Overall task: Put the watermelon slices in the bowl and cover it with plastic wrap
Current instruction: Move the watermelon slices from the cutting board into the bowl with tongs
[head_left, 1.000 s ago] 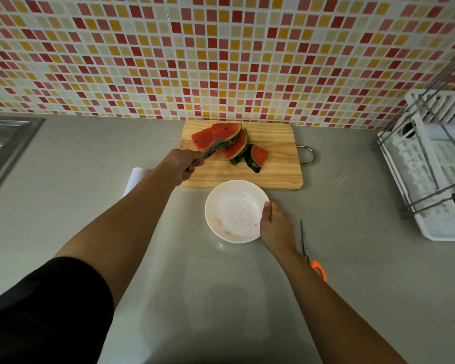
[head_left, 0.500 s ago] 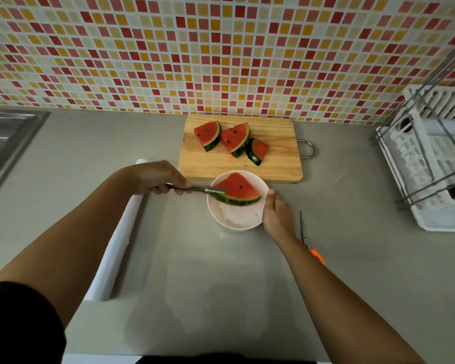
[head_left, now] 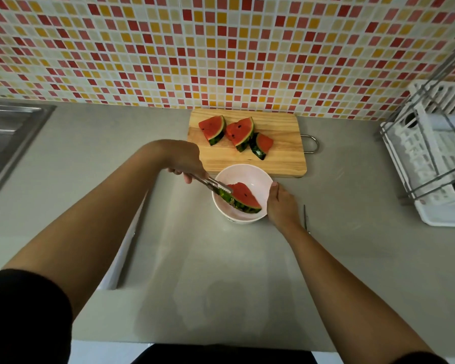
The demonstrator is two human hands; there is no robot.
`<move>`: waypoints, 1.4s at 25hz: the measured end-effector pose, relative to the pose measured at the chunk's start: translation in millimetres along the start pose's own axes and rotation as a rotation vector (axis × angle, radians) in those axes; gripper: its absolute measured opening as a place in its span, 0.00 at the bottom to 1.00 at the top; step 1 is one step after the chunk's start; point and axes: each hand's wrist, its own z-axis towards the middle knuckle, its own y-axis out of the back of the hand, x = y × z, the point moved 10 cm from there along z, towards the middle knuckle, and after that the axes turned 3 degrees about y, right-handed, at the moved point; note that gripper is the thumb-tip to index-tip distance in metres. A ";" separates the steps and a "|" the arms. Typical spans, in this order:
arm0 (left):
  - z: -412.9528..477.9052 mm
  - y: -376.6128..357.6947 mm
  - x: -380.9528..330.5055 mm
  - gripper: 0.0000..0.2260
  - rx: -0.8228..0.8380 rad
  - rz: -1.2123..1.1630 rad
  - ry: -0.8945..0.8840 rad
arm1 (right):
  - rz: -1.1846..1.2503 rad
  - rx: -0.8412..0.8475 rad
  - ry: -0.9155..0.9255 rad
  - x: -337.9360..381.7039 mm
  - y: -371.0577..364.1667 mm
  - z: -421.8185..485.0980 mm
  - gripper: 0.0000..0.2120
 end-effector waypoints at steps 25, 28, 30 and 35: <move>66.0 -7.9 35.8 0.09 -0.303 -0.993 0.261 | -0.016 -0.014 0.026 0.1 0.5 -0.7 0.20; 60.9 -5.1 47.9 0.09 -0.294 -1.014 0.286 | -0.011 -0.013 0.027 0.7 0.3 -1.0 0.20; 57.3 -9.7 61.2 0.09 -0.283 -0.997 0.317 | -0.015 -0.012 0.019 -0.1 0.3 -0.4 0.20; 64.4 -36.4 74.3 0.06 -0.202 -1.131 0.322 | -0.031 -0.024 0.019 0.1 1.2 0.1 0.20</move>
